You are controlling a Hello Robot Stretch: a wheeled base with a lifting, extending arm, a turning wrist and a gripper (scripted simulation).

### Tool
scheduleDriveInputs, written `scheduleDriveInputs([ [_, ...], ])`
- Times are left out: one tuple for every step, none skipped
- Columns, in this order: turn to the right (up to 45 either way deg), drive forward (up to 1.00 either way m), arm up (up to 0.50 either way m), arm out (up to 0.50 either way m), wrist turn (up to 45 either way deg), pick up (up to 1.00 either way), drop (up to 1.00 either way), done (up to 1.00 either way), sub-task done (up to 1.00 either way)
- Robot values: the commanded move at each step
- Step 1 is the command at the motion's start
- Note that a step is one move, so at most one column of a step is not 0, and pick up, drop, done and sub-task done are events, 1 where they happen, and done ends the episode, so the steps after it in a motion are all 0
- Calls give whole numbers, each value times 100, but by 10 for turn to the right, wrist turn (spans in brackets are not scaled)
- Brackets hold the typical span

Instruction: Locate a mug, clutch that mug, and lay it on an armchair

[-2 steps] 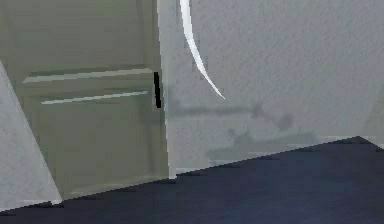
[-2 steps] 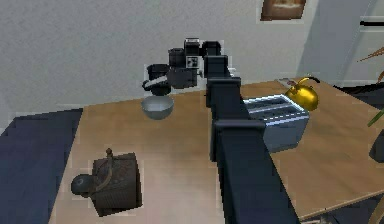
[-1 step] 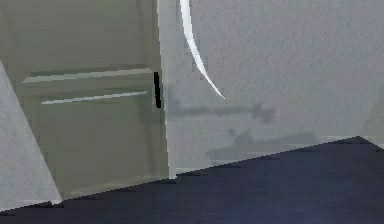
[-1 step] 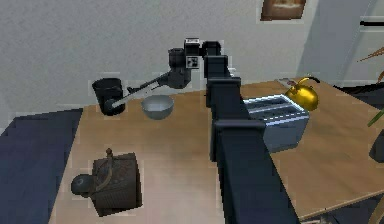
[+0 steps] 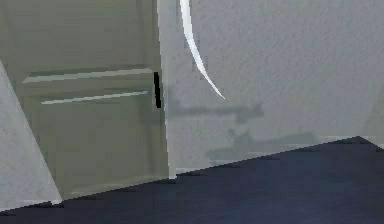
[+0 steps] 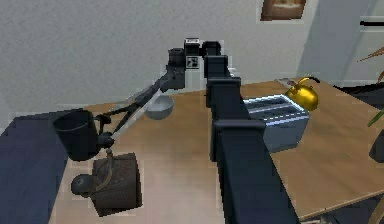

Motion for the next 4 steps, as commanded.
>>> scheduleDriveInputs([
  [0, 0, 0, 0, -150, 0, 0, 0, 0],
  [0, 0, 0, -38, 0, 0, 0, 0, 0],
  [-450, 0, 0, 0, 0, 0, 0, 0, 0],
  [-240, 0, 0, 0, 0, 0, 0, 0, 0],
])
